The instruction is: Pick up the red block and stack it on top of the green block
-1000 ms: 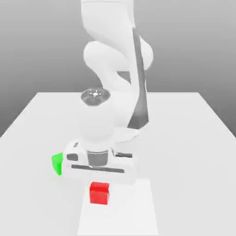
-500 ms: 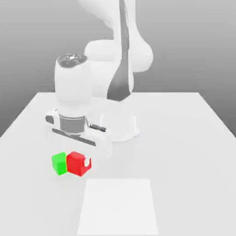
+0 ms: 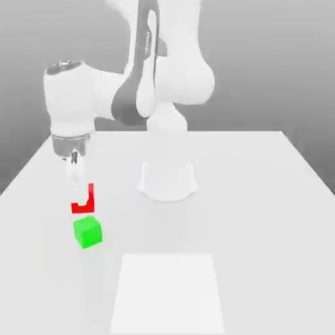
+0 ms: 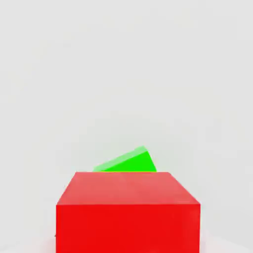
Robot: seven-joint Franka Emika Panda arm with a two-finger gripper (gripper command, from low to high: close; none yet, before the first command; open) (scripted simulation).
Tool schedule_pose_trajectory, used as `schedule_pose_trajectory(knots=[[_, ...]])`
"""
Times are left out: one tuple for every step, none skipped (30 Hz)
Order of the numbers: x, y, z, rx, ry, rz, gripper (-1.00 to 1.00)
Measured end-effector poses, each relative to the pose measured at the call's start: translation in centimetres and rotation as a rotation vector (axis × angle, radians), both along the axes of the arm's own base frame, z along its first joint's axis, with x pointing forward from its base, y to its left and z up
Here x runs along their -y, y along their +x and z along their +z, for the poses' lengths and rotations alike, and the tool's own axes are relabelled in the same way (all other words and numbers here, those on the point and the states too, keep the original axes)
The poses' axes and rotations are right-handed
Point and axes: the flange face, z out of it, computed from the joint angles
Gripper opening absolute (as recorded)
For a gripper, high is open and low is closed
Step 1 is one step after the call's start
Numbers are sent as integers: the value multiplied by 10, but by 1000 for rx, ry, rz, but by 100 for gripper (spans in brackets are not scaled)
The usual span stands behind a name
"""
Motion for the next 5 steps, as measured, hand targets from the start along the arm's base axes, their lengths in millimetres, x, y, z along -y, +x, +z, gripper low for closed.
schedule_pose_trajectory(knots=[[0, 0, -7, 0, -1, -1, -100], [0, -1, -15, -1, -1, -1, -100], [-1, -1, -22, -1, -2, -2, -100], [-1, -2, -28, -2, -3, -2, 100], [-1, -2, -28, -2, -3, -2, 100]])
